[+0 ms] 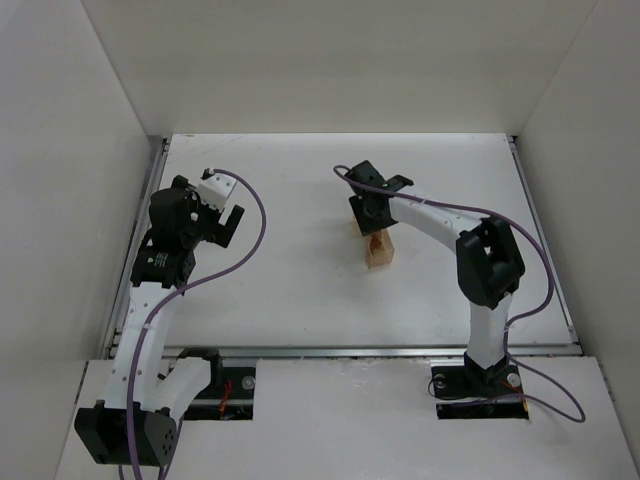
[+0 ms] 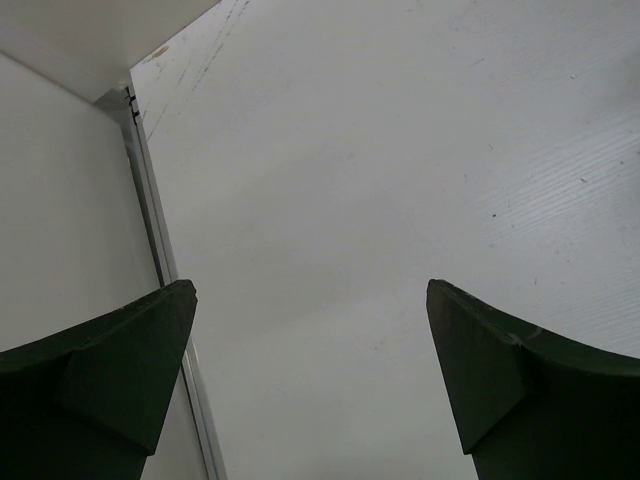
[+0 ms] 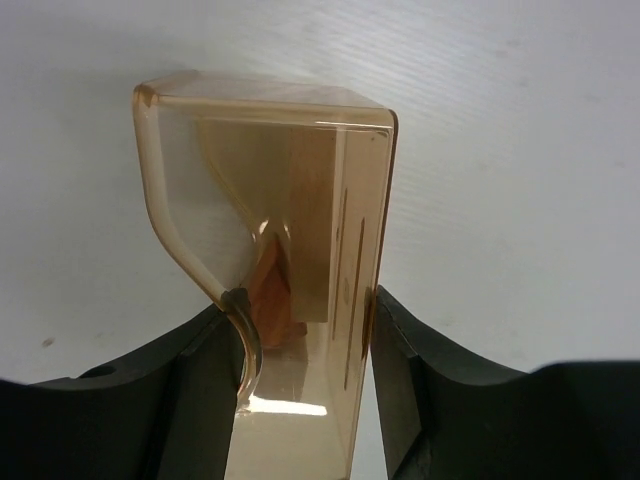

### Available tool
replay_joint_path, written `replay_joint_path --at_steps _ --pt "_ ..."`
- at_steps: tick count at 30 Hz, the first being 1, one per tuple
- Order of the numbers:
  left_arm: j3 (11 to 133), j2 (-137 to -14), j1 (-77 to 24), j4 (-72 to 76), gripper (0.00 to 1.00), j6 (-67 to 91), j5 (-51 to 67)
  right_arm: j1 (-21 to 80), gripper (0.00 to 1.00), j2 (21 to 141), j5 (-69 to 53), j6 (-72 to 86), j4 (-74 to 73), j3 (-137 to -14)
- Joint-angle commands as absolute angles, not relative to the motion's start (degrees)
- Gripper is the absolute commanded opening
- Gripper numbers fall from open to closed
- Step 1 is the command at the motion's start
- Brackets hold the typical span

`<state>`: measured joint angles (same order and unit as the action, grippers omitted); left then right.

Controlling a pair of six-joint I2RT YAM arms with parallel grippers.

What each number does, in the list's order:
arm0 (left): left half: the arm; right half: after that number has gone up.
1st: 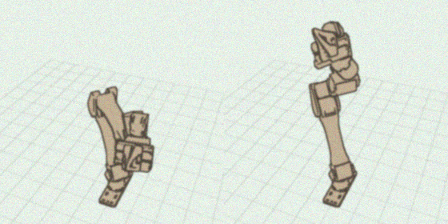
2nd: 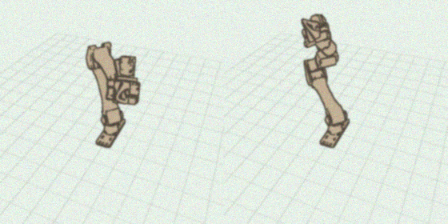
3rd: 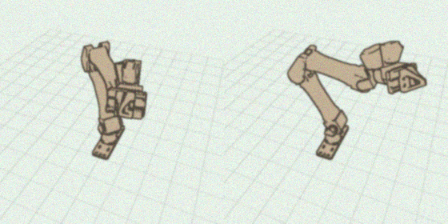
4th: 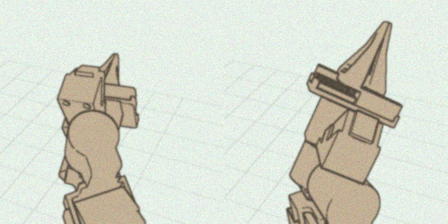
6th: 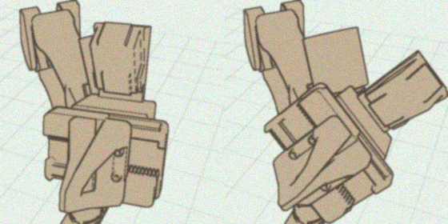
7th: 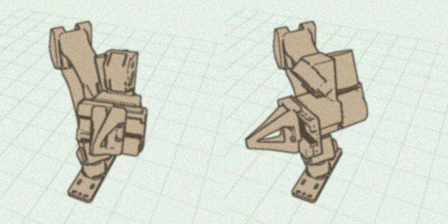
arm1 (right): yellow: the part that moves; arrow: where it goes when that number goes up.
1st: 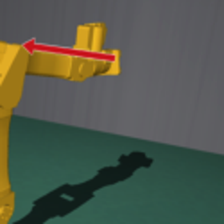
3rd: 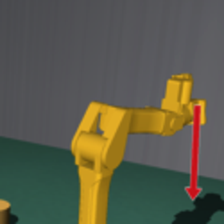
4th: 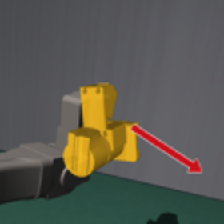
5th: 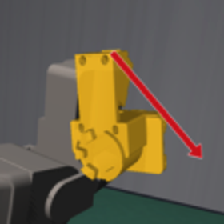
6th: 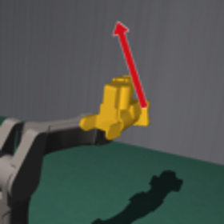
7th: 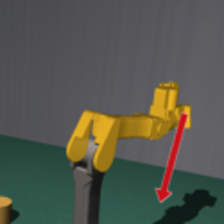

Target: Build the wood block tower

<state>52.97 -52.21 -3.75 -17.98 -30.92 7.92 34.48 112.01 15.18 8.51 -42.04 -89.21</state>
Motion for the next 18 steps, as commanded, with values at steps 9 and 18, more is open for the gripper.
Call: replay_joint_path --at_steps 9,18 --pt "53.4 -51.9 -4.0 -17.8 1.0 -31.3 8.3 38.1 0.0 124.1 58.7 22.8 -58.7 -102.3" --pt "53.4 -51.9 -4.0 -17.8 1.0 -31.3 7.7 42.9 0.0 128.0 64.6 24.1 -59.9 -105.7"
